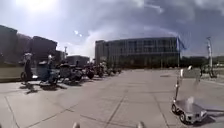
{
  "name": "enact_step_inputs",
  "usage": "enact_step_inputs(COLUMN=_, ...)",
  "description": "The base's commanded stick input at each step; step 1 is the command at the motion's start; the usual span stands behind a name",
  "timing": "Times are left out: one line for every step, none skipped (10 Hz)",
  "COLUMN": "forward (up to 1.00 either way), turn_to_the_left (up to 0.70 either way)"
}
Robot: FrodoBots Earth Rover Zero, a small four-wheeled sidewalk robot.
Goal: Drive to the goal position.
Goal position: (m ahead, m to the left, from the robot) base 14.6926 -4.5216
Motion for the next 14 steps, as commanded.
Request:
enact_step_inputs(forward=0.7, turn_to_the_left=-0.01)
enact_step_inputs(forward=0.7, turn_to_the_left=0.08)
enact_step_inputs(forward=0.7, turn_to_the_left=-0.05)
enact_step_inputs(forward=0.7, turn_to_the_left=-0.05)
enact_step_inputs(forward=0.7, turn_to_the_left=-0.05)
enact_step_inputs(forward=0.7, turn_to_the_left=-0.05)
enact_step_inputs(forward=0.7, turn_to_the_left=-0.05)
enact_step_inputs(forward=0.7, turn_to_the_left=-0.05)
enact_step_inputs(forward=0.7, turn_to_the_left=-0.05)
enact_step_inputs(forward=0.7, turn_to_the_left=-0.05)
enact_step_inputs(forward=0.7, turn_to_the_left=-0.05)
enact_step_inputs(forward=0.7, turn_to_the_left=-0.05)
enact_step_inputs(forward=0.7, turn_to_the_left=-0.05)
enact_step_inputs(forward=0.7, turn_to_the_left=-0.05)
